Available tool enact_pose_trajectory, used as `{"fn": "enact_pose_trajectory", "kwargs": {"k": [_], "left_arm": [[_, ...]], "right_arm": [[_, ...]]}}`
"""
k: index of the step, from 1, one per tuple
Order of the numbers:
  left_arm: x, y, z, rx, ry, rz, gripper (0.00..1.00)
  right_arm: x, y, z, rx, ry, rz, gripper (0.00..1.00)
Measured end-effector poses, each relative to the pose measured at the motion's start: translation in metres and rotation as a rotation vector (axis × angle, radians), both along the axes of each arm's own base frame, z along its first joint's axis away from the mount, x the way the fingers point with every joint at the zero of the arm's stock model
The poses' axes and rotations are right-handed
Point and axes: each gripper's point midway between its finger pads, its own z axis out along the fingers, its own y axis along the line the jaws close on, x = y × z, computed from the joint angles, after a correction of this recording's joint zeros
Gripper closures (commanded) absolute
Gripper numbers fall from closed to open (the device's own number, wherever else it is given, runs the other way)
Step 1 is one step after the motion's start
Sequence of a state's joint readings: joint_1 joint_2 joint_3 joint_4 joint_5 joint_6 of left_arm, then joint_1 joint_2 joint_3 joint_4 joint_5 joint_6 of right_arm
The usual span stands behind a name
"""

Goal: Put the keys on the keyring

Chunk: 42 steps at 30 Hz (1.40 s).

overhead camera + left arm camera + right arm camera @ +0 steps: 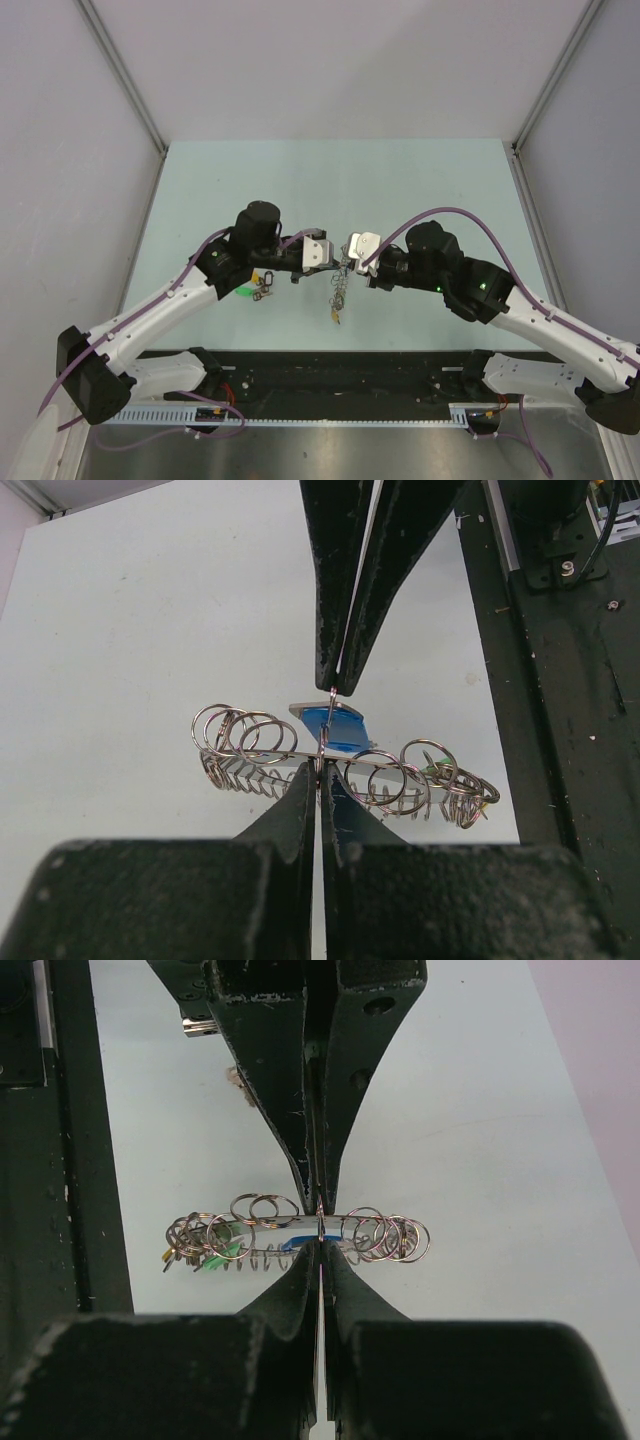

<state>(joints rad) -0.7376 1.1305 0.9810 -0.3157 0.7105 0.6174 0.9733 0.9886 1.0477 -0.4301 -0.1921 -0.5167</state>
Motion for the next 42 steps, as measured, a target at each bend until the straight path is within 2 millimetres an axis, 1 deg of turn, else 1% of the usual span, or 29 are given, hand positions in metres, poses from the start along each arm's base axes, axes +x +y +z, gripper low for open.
{"fn": "enact_pose_trajectory", "kwargs": {"k": [33, 42], "left_arm": [[-0.001, 0.0, -0.002, 0.003, 0.003, 0.0, 1.0], [-0.005, 0.001, -0.011, 0.014, 0.008, -0.023, 1.0]], "right_arm": [[0.001, 0.001, -0.004, -0.01, 0.006, -0.003, 1.0], [-0.003, 0.006, -0.008, -0.017, 0.049, 0.038, 1.0]]}}
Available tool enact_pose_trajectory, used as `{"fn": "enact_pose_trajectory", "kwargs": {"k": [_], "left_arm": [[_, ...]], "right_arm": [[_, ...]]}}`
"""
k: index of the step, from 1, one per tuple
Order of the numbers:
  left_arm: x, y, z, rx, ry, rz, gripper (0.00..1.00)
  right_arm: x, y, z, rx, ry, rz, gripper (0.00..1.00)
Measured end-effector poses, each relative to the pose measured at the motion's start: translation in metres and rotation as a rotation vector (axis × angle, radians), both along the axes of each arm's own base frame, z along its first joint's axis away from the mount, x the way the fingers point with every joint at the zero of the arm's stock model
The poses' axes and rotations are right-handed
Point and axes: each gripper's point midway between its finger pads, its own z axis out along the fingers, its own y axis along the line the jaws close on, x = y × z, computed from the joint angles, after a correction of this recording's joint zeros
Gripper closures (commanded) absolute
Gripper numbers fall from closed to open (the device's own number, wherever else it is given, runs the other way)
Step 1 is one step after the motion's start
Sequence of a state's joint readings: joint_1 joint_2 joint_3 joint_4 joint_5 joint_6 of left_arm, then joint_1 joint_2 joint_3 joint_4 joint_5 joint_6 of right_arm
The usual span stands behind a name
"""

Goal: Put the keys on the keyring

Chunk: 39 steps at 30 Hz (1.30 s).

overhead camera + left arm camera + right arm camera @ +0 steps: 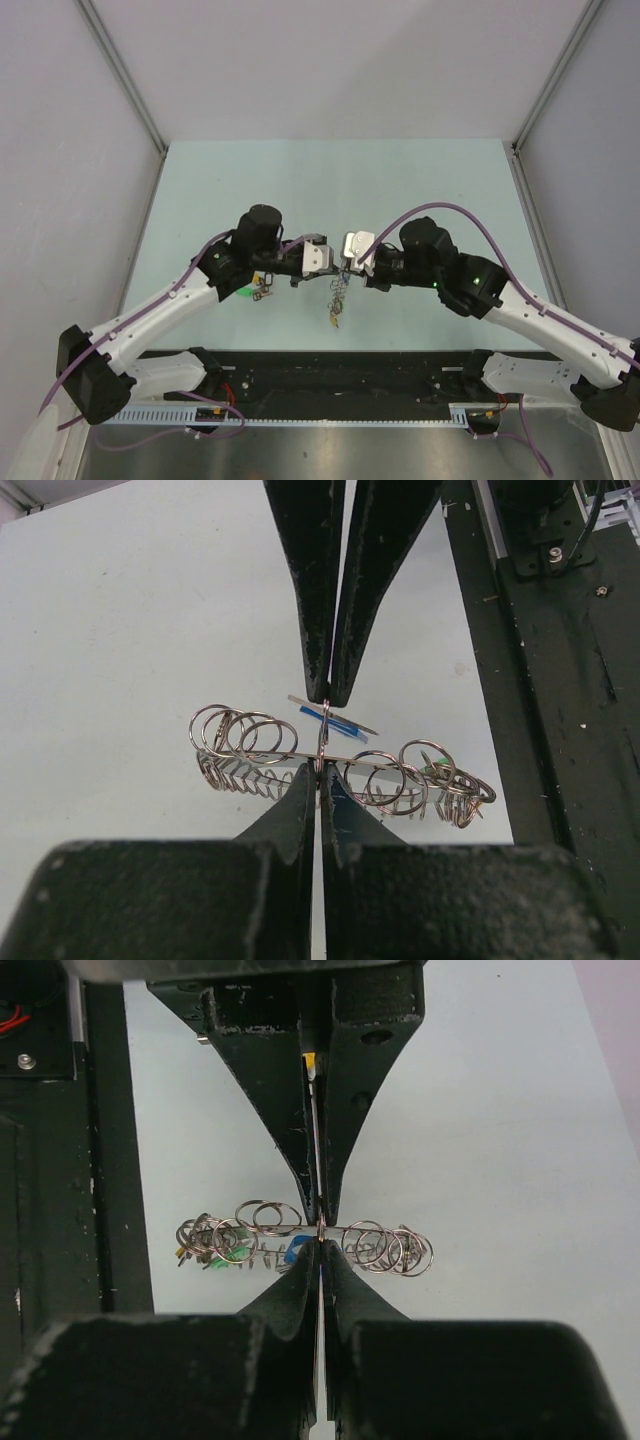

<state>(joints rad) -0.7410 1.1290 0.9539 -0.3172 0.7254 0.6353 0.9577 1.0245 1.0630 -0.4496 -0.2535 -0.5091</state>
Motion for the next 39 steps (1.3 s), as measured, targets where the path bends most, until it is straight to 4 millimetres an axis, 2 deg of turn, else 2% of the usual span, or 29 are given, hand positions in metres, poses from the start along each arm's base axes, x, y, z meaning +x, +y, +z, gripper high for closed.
{"fn": "enact_pose_trajectory", "kwargs": {"k": [15, 25, 32, 39], "left_arm": [[-0.007, 0.002, -0.001, -0.005, -0.004, -0.014, 1.0], [-0.007, 0.005, 0.0, -0.015, -0.019, 0.007, 1.0], [-0.006, 0.001, 0.017, -0.073, -0.052, 0.002, 1.0], [-0.005, -0.002, 0.023, -0.094, -0.062, -0.002, 1.0]], "right_arm": [[-0.003, 0.007, 0.002, 0.003, 0.025, 0.035, 1.0], [0.005, -0.002, -0.005, -0.024, 0.04, -0.019, 1.0], [0.008, -0.004, -0.023, -0.081, 0.079, -0.037, 1.0], [0.008, -0.005, -0.024, -0.085, 0.086, -0.041, 1.0]]}}
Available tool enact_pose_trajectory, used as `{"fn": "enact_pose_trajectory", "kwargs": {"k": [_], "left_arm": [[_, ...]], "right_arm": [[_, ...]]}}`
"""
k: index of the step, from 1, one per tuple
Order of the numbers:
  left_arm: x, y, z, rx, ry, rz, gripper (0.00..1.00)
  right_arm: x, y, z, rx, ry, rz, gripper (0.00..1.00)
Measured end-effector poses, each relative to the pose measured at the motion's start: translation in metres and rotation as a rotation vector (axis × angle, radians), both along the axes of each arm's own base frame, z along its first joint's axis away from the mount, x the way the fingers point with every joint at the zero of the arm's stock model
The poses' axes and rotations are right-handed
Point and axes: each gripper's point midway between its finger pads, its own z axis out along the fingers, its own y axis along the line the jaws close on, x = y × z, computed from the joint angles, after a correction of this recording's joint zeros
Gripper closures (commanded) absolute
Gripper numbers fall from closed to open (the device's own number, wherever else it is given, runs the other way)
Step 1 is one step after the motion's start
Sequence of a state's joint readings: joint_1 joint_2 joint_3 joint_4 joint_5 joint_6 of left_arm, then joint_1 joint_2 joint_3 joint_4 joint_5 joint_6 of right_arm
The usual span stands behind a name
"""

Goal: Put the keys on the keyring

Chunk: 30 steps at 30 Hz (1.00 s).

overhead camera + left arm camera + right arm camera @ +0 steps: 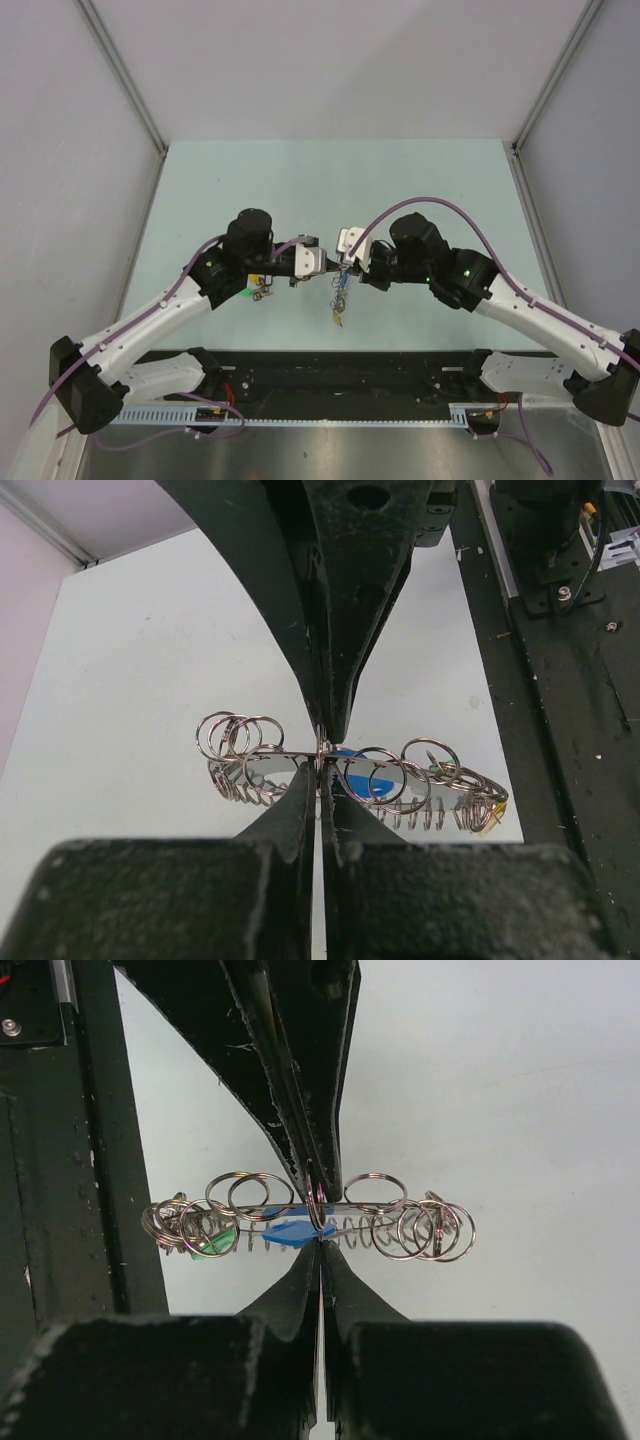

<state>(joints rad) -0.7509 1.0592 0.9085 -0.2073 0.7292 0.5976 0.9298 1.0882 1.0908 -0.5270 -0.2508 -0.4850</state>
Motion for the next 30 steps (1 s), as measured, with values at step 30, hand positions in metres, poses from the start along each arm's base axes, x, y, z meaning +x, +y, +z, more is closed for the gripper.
{"fn": "enact_pose_trajectory", "kwargs": {"k": [30], "left_arm": [[0.002, -0.002, -0.007, 0.014, 0.022, 0.001, 1.0]], "right_arm": [[-0.009, -0.01, 0.027, 0.082, -0.029, 0.017, 1.0]]}}
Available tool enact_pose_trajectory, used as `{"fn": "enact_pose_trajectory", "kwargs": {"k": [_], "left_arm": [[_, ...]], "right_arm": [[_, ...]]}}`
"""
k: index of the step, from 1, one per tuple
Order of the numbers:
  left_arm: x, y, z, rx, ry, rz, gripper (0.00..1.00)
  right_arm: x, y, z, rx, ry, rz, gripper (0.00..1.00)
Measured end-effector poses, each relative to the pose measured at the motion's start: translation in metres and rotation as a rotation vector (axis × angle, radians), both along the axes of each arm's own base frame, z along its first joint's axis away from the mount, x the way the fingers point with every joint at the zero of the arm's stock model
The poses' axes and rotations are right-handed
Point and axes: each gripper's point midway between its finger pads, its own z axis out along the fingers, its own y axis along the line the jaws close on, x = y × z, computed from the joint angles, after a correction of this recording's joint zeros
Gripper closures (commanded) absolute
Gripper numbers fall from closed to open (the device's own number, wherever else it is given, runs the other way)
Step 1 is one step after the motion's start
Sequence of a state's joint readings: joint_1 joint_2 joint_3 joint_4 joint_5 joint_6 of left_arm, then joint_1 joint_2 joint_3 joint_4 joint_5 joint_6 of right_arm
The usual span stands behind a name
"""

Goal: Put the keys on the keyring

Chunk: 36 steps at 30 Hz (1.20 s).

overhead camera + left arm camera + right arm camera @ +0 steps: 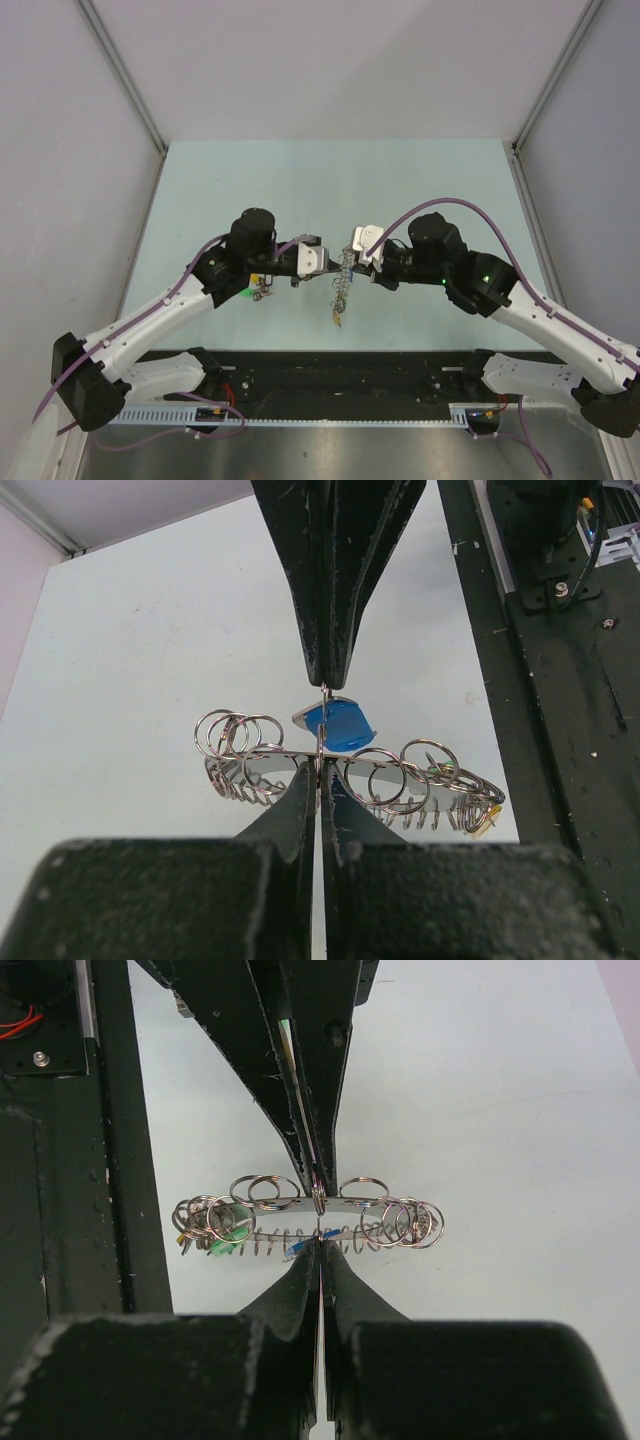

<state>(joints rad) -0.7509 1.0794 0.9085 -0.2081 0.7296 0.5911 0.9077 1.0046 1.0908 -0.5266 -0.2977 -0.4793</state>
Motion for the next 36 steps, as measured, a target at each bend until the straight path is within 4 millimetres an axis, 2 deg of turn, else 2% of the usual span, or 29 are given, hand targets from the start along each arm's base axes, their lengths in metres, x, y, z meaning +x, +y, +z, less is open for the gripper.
{"fn": "enact_pose_trajectory", "kwargs": {"k": [36], "left_arm": [[-0.0035, -0.0002, -0.0083, 0.021, 0.032, -0.017, 1.0]], "right_arm": [[-0.0024, 0.0038, -0.0033, -0.006, 0.009, 0.021, 1.0]]}}
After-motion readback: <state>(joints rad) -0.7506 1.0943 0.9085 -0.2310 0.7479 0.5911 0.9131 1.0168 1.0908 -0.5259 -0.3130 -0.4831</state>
